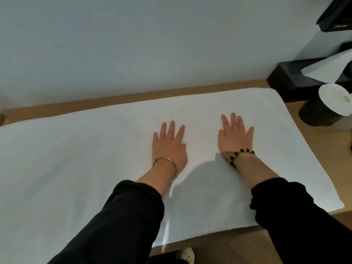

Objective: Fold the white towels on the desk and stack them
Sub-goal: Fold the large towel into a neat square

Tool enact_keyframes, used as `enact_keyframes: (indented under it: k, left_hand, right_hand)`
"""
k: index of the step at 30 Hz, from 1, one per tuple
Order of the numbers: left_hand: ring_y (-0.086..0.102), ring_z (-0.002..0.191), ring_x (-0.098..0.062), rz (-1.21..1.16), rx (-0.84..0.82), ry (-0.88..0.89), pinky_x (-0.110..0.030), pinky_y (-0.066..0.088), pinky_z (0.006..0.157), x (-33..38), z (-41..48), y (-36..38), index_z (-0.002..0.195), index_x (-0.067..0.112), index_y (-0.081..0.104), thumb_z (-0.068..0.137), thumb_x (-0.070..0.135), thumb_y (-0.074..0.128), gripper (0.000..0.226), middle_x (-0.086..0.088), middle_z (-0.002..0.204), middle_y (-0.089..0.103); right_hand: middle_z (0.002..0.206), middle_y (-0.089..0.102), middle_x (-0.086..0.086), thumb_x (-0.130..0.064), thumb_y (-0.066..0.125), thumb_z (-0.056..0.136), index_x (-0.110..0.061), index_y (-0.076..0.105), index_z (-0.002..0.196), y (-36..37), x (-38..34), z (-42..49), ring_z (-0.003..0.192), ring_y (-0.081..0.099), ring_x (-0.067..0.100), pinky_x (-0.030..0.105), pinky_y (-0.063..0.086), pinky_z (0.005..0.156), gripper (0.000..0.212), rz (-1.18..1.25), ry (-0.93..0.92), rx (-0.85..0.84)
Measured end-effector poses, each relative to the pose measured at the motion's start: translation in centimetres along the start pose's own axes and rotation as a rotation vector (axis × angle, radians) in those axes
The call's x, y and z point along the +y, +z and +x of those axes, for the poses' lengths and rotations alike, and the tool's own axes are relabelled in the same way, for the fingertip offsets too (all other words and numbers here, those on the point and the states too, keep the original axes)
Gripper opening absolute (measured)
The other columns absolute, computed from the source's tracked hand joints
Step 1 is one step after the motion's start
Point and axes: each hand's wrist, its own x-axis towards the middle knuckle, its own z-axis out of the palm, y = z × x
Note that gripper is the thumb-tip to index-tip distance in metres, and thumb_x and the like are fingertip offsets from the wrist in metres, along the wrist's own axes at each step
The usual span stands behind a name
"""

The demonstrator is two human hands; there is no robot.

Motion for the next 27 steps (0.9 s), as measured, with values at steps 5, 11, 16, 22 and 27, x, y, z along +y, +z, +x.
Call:
enact_keyframes:
  k: [5, 11, 16, 22, 27]
  left_hand:
    - [-0.010, 0.146, -0.023, 0.050, -0.064, 0.042, -0.042, 0.002, 0.116, -8.1, -2.3, -3.1, 0.151, 0.027, 0.007, 0.097, 0.025, 0.032, 0.060, -0.001, 0.159, -0.007]
    - [-0.020, 0.144, -0.020, 0.209, -0.037, -0.217, -0.051, -0.004, 0.114, -22.7, -10.5, -3.5, 0.148, 0.036, -0.010, 0.098, 0.049, 0.013, 0.057, 0.006, 0.157, -0.019]
    - [-0.019, 0.144, -0.021, 0.142, 0.037, -0.322, -0.054, -0.005, 0.112, -29.0, -14.3, -2.8, 0.141, 0.041, -0.021, 0.095, 0.054, 0.012, 0.058, 0.007, 0.157, -0.019]
    - [-0.016, 0.144, -0.013, 0.010, 0.059, -0.370, -0.049, -0.009, 0.113, -31.8, -12.3, -2.3, 0.148, 0.036, -0.011, 0.096, 0.052, 0.018, 0.061, 0.009, 0.158, -0.014]
    - [-0.004, 0.146, -0.020, -0.129, 0.065, -0.654, -0.051, 0.005, 0.114, -35.5, -10.2, -4.2, 0.151, 0.030, 0.000, 0.097, 0.051, 0.024, 0.063, 0.006, 0.159, -0.004]
  right_hand:
    - [0.158, -0.015, 0.006, -0.036, 0.012, 0.101, -0.023, -0.006, 0.151, 0.5, -12.0, -3.9, 0.146, -0.013, 0.023, 0.050, -0.005, 0.115, 0.056, 0.029, -0.264, -0.011]
    - [0.157, -0.019, 0.008, -0.038, 0.014, 0.101, -0.019, -0.010, 0.151, 3.5, -24.3, -8.8, 0.145, -0.017, 0.026, 0.050, -0.005, 0.115, 0.058, -0.034, -0.460, -0.045]
    - [0.157, -0.020, 0.008, -0.035, 0.016, 0.101, -0.016, -0.012, 0.150, 4.9, -34.0, -9.8, 0.144, -0.018, 0.026, 0.051, -0.005, 0.115, 0.060, -0.044, -0.525, -0.009]
    - [0.159, -0.012, 0.005, -0.038, 0.014, 0.096, -0.016, -0.007, 0.151, 7.0, -37.3, -8.5, 0.146, -0.011, 0.022, 0.048, -0.003, 0.116, 0.063, -0.032, -0.462, 0.089]
    - [0.160, -0.007, 0.003, -0.039, 0.016, 0.093, -0.017, -0.001, 0.152, 7.1, -36.9, -8.3, 0.146, -0.008, 0.020, 0.047, -0.001, 0.116, 0.065, -0.039, -0.457, 0.124]
